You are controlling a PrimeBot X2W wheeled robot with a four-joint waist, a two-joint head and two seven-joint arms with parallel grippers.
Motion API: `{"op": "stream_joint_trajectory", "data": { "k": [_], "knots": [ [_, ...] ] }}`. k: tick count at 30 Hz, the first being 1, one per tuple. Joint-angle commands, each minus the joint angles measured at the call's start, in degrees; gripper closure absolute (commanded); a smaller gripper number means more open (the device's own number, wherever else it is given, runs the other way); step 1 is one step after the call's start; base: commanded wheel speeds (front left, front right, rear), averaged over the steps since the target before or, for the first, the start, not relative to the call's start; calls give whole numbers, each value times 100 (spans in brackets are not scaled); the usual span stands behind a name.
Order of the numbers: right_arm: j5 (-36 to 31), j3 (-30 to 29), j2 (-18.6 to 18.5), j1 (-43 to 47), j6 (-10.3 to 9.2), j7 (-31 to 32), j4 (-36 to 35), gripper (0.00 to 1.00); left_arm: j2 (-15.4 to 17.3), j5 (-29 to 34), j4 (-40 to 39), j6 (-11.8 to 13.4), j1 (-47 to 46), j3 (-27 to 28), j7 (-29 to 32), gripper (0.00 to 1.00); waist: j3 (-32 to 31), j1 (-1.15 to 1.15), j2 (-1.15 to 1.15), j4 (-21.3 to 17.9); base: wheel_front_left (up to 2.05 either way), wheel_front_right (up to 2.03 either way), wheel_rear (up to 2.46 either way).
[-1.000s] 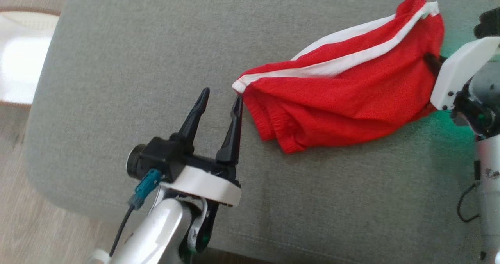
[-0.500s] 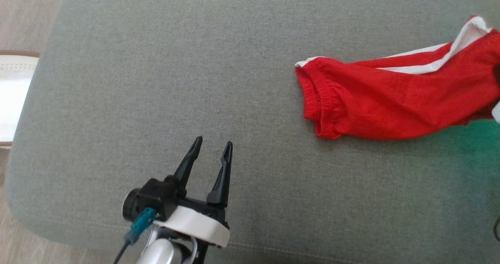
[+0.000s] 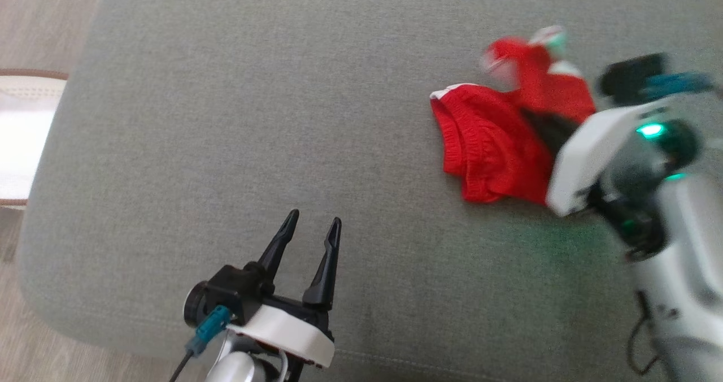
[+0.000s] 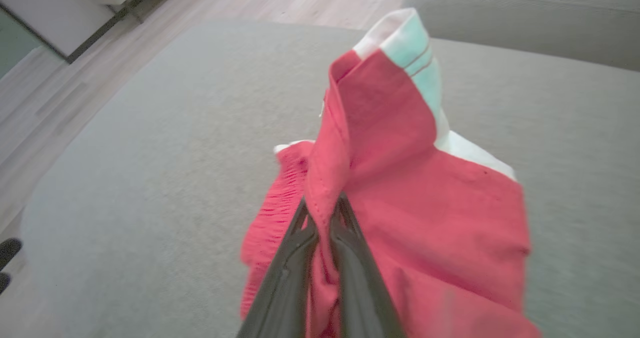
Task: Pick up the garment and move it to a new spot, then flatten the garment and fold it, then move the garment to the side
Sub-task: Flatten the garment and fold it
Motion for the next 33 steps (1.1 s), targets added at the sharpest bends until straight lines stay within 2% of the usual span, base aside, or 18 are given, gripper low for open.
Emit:
{"op": "stream_joint_trajectory", "data": {
  "k": [1,5,11,12,15,16,17,18,19,23,26,33],
  "knots": [
    [76,250,69,25,-4,35,-257,100,-35,42,-149,-24,-87,187,-70,0,-8,0,0,46,0,0,0],
    [94,766,275,2,-4,-79,-116,100,-39,-38,-111,-5,-107,136,-70,0,-33,0,0,137,0,0,0],
    [-161,952,505,-141,-4,-432,349,100,-40,-168,-62,80,-84,25,-70,0,-108,0,0,267,0,0,0],
    [-240,961,512,-172,-4,-506,440,93,-40,-184,-56,90,-81,9,-70,0,-117,0,0,281,0,0,0],
    [-469,948,527,-243,-4,-720,769,91,-40,-226,-36,109,-71,-37,-70,0,-152,0,0,305,0,0,0],
    [-578,904,536,-268,-4,-819,887,81,-40,-235,-29,113,-68,-48,-70,0,-165,0,0,305,0,0,0],
    [-706,846,555,-293,-4,-939,1004,60,-40,-240,-22,115,-66,-59,-70,0,-179,0,0,304,0,0,0],
    [-814,790,597,-311,-4,-1053,1120,16,-41,-246,-20,116,-63,-67,-70,0,-192,0,0,303,0,0,0],
    [-890,726,662,-319,-4,-1151,1234,0,-41,-252,-18,116,-60,-74,-70,0,-205,0,0,301,0,0,0],
    [-1078,569,955,-320,-4,-1510,1541,0,-41,-254,3,106,-45,-73,-70,0,-292,0,0,271,0,0,0],
    [-930,540,1154,-255,-4,-1721,1624,0,-41,-231,40,95,5,-35,-70,0,-406,0,0,214,0,0,0],
    [-417,579,1278,41,-4,-2189,1373,0,-41,-154,87,73,182,92,-70,0,-702,0,0,28,0,0,0]
  ]
}}
